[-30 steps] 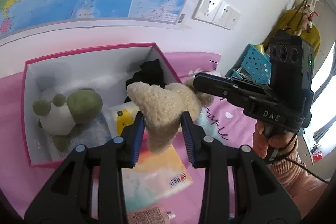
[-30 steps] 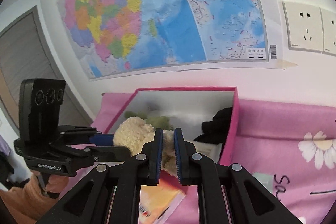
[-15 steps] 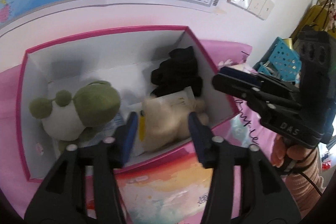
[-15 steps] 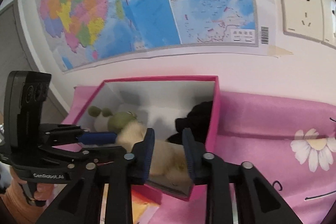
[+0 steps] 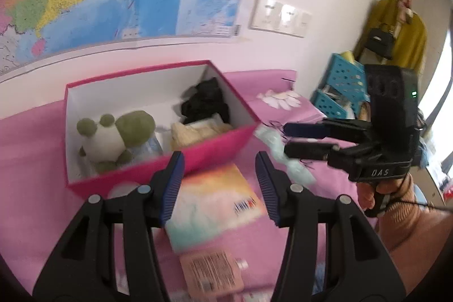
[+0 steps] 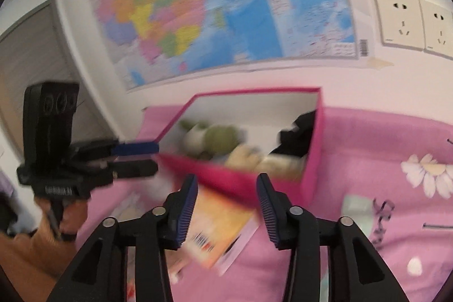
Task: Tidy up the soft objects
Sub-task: 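Move the left gripper to the pink floral tissue pack, then grasp the pink floral tissue pack with the left gripper and lift it, then carry the tissue pack into the pink box and open the left gripper, then move the left gripper to the blue gingham scrunchie, then grasp the blue gingham scrunchie with the left gripper and lift it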
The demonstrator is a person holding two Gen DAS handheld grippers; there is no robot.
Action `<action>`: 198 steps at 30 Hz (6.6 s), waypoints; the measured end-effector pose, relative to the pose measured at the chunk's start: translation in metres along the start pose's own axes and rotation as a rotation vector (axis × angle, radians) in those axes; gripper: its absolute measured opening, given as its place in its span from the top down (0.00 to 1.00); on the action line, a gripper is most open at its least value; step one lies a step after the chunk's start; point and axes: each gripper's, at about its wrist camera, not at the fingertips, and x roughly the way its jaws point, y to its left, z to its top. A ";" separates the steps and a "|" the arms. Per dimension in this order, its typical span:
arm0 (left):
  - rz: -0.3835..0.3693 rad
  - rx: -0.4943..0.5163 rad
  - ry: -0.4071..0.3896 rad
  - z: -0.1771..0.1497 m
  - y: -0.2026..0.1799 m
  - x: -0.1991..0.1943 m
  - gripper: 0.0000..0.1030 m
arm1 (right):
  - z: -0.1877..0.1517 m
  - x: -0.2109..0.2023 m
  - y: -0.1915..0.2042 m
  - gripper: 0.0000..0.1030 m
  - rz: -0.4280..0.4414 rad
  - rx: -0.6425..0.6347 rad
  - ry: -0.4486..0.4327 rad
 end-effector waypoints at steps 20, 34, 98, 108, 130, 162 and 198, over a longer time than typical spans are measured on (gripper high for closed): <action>-0.078 -0.122 0.242 -0.146 -0.004 -0.017 0.48 | -0.138 0.022 0.080 0.45 0.339 0.006 0.397; -0.150 -0.177 0.342 -0.163 -0.002 0.003 0.63 | -0.142 0.051 0.070 0.64 0.292 0.134 0.385; -0.108 -0.032 0.096 0.007 -0.008 0.013 0.69 | 0.000 0.000 0.013 0.66 0.057 0.032 0.006; -0.074 -0.130 0.133 0.047 0.023 0.058 0.69 | 0.043 0.019 -0.010 0.66 0.018 0.039 -0.020; 0.101 -0.283 0.240 0.088 0.071 0.120 0.68 | 0.078 0.104 -0.065 0.64 -0.021 0.192 0.037; -0.079 0.015 0.206 -0.048 -0.028 0.013 0.67 | -0.103 0.003 0.025 0.45 0.165 -0.053 0.405; -0.353 -0.028 0.302 -0.093 -0.051 0.023 0.54 | -0.087 -0.017 0.039 0.88 0.134 -0.041 0.213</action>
